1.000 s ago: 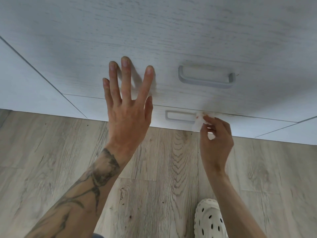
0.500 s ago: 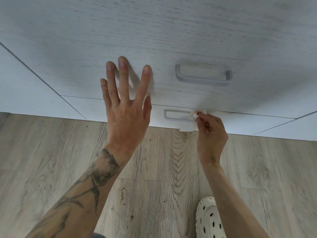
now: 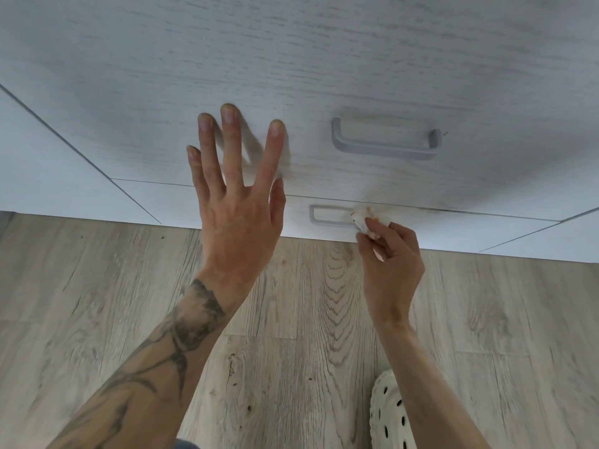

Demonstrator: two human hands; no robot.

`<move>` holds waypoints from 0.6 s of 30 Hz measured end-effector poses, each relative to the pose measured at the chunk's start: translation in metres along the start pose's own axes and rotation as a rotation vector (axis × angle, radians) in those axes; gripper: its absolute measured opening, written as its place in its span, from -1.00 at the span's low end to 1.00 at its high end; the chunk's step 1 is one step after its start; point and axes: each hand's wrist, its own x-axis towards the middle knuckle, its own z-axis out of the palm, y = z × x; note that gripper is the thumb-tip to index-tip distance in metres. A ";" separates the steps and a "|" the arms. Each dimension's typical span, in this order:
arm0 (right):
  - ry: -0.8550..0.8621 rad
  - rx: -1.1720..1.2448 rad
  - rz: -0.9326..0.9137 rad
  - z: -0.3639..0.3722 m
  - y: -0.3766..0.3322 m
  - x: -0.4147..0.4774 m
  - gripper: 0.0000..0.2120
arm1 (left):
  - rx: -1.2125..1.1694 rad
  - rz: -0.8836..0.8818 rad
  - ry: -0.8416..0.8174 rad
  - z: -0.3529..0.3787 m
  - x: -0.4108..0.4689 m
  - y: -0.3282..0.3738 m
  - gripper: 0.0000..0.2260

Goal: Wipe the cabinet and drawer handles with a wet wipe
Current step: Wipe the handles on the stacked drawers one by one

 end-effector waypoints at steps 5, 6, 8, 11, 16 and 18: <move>-0.018 -0.173 -0.212 -0.010 0.007 0.010 -0.78 | 0.000 0.003 -0.006 -0.001 -0.001 0.000 -0.37; -0.021 -0.223 -0.270 -0.011 0.008 0.012 -0.79 | -0.002 0.002 -0.007 -0.002 -0.001 0.000 -0.37; -0.049 -0.306 -0.402 -0.012 0.010 0.011 -0.81 | -0.001 0.000 -0.007 -0.002 -0.001 0.000 -0.37; -0.089 -0.377 -0.568 -0.003 0.008 0.011 -0.81 | 0.005 0.000 -0.007 -0.002 -0.001 0.000 -0.35; -0.123 -0.360 -0.613 0.033 -0.007 0.006 -0.84 | 0.013 0.006 -0.001 -0.001 -0.001 0.000 -0.34; -0.143 -0.343 -0.607 0.036 -0.009 0.006 -0.86 | 0.015 0.006 0.006 -0.001 0.000 -0.001 -0.34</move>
